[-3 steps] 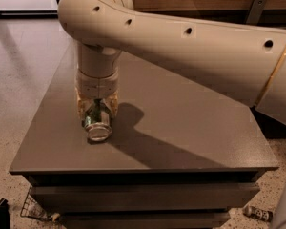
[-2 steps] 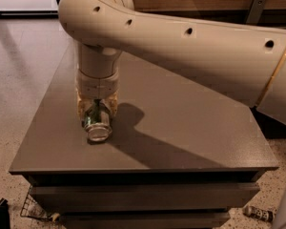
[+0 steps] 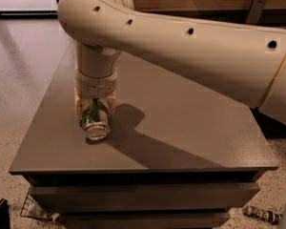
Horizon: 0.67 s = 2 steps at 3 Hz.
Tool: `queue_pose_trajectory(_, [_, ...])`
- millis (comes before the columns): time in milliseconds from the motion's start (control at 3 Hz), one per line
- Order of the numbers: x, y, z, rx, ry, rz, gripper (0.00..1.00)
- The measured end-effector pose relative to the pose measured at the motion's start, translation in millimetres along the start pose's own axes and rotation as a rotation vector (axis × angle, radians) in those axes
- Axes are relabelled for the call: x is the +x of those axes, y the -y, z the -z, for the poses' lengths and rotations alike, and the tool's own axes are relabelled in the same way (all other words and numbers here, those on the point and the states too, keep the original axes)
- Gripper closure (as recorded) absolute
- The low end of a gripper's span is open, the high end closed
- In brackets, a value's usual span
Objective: Place green can upright
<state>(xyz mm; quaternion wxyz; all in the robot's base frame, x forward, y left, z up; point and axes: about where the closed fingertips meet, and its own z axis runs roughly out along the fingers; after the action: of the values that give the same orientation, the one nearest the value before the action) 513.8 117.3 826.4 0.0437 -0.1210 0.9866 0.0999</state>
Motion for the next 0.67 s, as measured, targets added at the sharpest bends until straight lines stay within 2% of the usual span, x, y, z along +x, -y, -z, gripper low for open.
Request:
queue_pose_trajectory(333, [-23.3, 7.6, 23.9, -0.066, 0.148, 0.070, 1.00])
queue_pose_trajectory(667, [-43.3, 19.9, 54.5, -0.122, 0.329, 0.140, 1.00])
